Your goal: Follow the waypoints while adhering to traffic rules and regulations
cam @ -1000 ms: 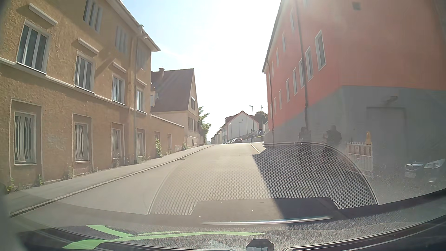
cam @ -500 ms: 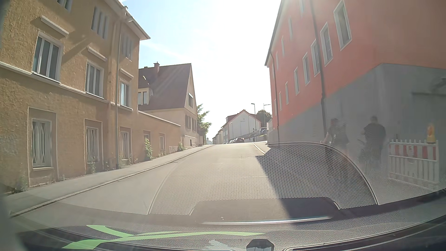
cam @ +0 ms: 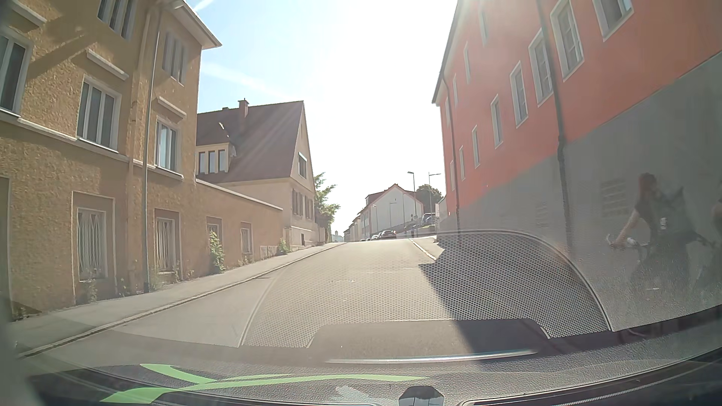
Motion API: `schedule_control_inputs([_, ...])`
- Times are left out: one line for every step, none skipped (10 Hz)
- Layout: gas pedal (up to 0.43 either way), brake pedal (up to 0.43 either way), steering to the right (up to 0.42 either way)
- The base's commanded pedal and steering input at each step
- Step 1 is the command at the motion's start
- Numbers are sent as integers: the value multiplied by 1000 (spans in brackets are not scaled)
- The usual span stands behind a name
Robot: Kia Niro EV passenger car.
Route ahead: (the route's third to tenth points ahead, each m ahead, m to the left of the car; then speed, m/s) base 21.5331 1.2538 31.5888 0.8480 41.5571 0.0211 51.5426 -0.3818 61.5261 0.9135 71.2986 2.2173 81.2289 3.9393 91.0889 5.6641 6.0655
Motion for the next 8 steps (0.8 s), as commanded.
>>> schedule_control_inputs([157, 0, -1])
schedule_control_inputs([157, 0, 1])
schedule_control_inputs([157, 0, 4])
schedule_control_inputs([169, 0, 5])
schedule_control_inputs([189, 0, 5])
schedule_control_inputs([197, 0, 5])
schedule_control_inputs([197, 0, 5])
schedule_control_inputs([220, 0, 5])
